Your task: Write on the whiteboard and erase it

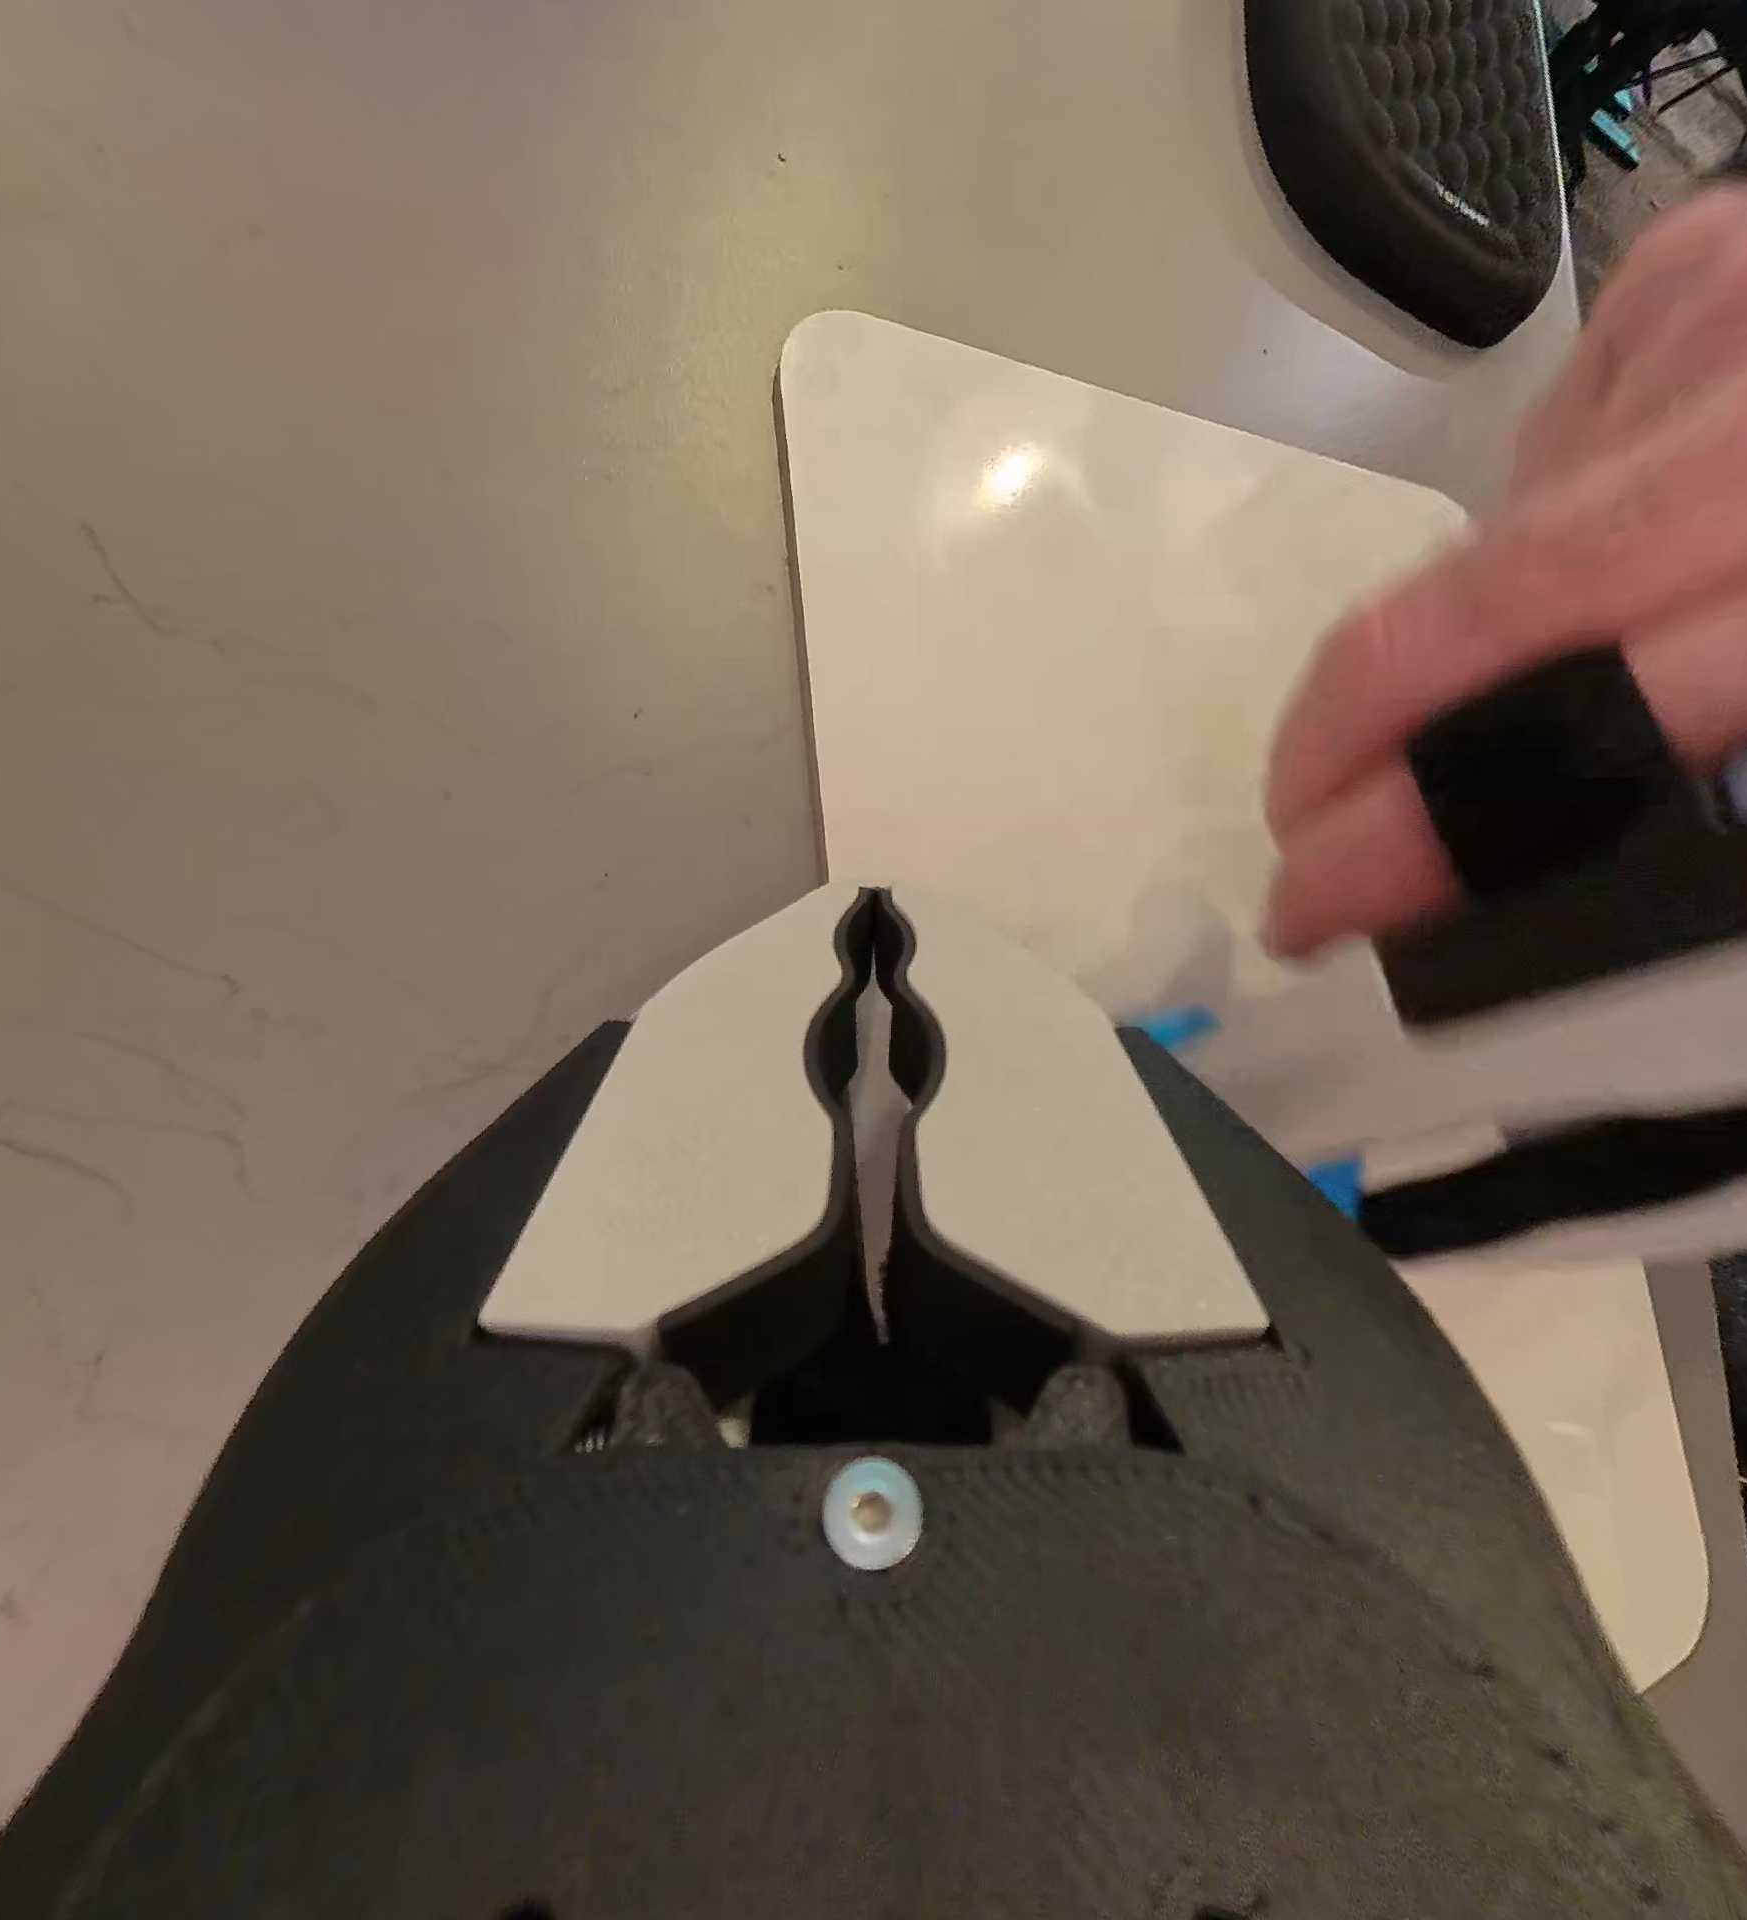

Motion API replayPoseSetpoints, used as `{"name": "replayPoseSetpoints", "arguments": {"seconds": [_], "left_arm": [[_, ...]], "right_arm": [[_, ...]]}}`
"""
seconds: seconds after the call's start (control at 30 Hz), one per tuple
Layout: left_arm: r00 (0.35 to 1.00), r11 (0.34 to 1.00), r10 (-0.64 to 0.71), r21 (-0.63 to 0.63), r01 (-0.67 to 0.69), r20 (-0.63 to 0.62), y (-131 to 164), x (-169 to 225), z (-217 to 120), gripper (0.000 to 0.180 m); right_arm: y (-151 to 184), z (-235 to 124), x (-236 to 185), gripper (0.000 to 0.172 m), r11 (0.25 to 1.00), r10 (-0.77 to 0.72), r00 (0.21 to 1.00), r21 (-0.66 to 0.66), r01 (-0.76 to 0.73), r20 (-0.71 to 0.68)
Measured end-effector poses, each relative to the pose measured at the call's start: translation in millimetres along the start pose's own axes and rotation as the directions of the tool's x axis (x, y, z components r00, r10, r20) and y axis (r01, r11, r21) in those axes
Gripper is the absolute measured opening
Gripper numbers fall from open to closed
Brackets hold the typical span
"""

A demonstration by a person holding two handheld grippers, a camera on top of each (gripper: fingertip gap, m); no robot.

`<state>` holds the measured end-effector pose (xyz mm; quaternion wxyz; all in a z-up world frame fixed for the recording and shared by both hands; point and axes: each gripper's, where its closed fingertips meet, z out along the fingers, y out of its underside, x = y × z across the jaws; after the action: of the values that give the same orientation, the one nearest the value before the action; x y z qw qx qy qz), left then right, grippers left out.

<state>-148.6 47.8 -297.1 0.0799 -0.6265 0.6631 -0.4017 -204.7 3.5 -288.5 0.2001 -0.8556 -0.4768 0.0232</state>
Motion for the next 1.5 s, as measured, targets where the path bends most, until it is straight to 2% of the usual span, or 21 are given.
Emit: {"name": "replayPoseSetpoints", "arguments": {"seconds": [0.1,0.2,0.3,0.4,0.47,0.53,0.67,0.73,0.8,0.87,0.93,0.97,1.03,1.07,1.13,1.2,1.27,1.33,1.4,1.47,1.5], "left_arm": [[1.000,1.000,0.007,0.002,-0.007,0.011,0.1,-0.2,-0.1,0.001],[1.000,1.000,-0.003,0.002,0.003,0.005,-0.2,-0.6,-0.2,0.001],[1.000,1.000,0.000,0.004,0.000,0.008,0.0,-0.7,-0.4,0.001],[1.000,1.000,-0.005,0.003,0.005,0.005,-0.2,-0.9,-0.4,0.001],[1.000,1.000,-0.008,0.003,0.008,0.000,-0.1,-0.8,-0.4,0.001],[1.000,1.000,0.003,0.005,-0.003,0.012,0.0,-0.8,-0.4,0.001],[1.000,1.000,-0.005,0.004,0.005,0.005,-0.2,-0.9,-0.3,0.001],[1.000,1.000,-0.011,0.003,0.011,-0.001,-0.5,-1.1,-0.2,0.001],[1.000,1.000,-0.005,0.007,0.005,0.012,-0.6,-1.6,-0.3,0.001],[1.000,1.000,0.006,0.009,-0.006,0.027,-0.2,-1.7,-0.7,0.001],[1.000,1.000,-0.003,0.008,0.002,0.018,-0.3,-1.7,-0.6,0.001],[1.000,1.000,-0.013,0.006,0.013,0.006,-0.5,-1.7,-0.5,0.001],[1.000,1.000,-0.023,0.006,0.023,-0.004,-0.8,-1.8,-0.4,0.001],[1.000,1.000,-0.017,0.007,0.017,0.005,-0.6,-1.9,-0.7,0.001],[1.000,1.000,-0.009,0.011,0.009,0.021,-0.3,-2.0,-0.9,0.001],[1.000,1.000,-0.020,0.009,0.019,0.009,-0.5,-1.8,-0.8,0.001],[0.999,0.999,-0.041,0.006,0.041,-0.013,-0.8,-1.7,-0.6,0.001],[0.999,0.999,-0.032,0.010,0.032,0.000,-0.6,-1.9,-0.9,0.001],[1.000,1.000,-0.026,0.012,0.026,0.011,-0.3,-1.9,-1.1,0.001],[0.999,0.999,-0.045,0.010,0.045,-0.009,-0.6,-1.8,-1.1,0.001],[0.998,0.998,-0.056,0.009,0.056,-0.023,-0.8,-1.7,-1.0,0.001]], "right_arm": [[0.6,-4.3,-22.6,0.052,0.996,-0.079,0.993,-0.031,0.082,0.085],[-13.5,4.6,-3.5,0.052,1.000,-0.005,1.000,-0.002,0.005,0.014],[-10.0,-2.3,-34.4,0.052,0.992,-0.119,0.986,-0.030,0.123,0.117],[-4.6,0.3,-7.3,0.051,0.999,0.009,0.999,-0.040,-0.008,0.033],[-21.2,5.0,-18.7,0.052,0.998,-0.061,0.998,0.013,0.061,0.036],[-9.4,-3.9,-39.6,0.052,0.994,-0.105,0.985,-0.024,0.109,0.135],[26.4,-17.9,-32.1,0.051,0.996,-0.013,0.992,-0.089,0.025,0.129],[0.8,-12.5,-60.3,0.051,0.992,-0.120,0.978,-0.014,0.124,0.169],[-9.2,-6.2,-53.0,0.052,0.989,-0.146,0.986,-0.019,0.148,0.078],[19.0,-12.9,-26.9,0.051,0.998,-0.011,0.999,-0.068,0.014,0.044],[43.7,-25.6,-35.7,0.051,0.993,-0.013,0.993,-0.116,0.027,0.119],[37.8,-26.0,-48.5,0.051,0.991,-0.066,0.986,-0.109,0.083,0.153],[10.7,-13.9,-50.2,0.052,0.984,-0.165,0.985,-0.056,0.167,0.049],[10.0,-12.4,-40.4,0.052,0.992,-0.113,0.994,-0.055,0.113,0.003],[34.9,-19.6,-27.9,0.051,0.997,0.018,1.000,-0.072,-0.017,0.022],[43.9,-26.7,-45.4,0.051,0.990,-0.060,0.994,-0.120,0.070,0.091],[10.9,-16.8,-66.8,0.051,0.978,-0.194,0.976,-0.051,0.200,0.101],[10.3,-13.7,-49.3,0.051,0.990,-0.115,0.993,-0.074,0.118,0.036],[36.1,-19.6,-24.3,0.051,0.996,0.036,0.999,-0.077,-0.035,0.009],[42.4,-24.5,-36.9,0.051,0.995,-0.051,0.997,-0.088,0.055,0.054],[31.7,-21.5,-44.7,0.051,0.993,-0.080,0.995,-0.081,0.085,0.060]]}}
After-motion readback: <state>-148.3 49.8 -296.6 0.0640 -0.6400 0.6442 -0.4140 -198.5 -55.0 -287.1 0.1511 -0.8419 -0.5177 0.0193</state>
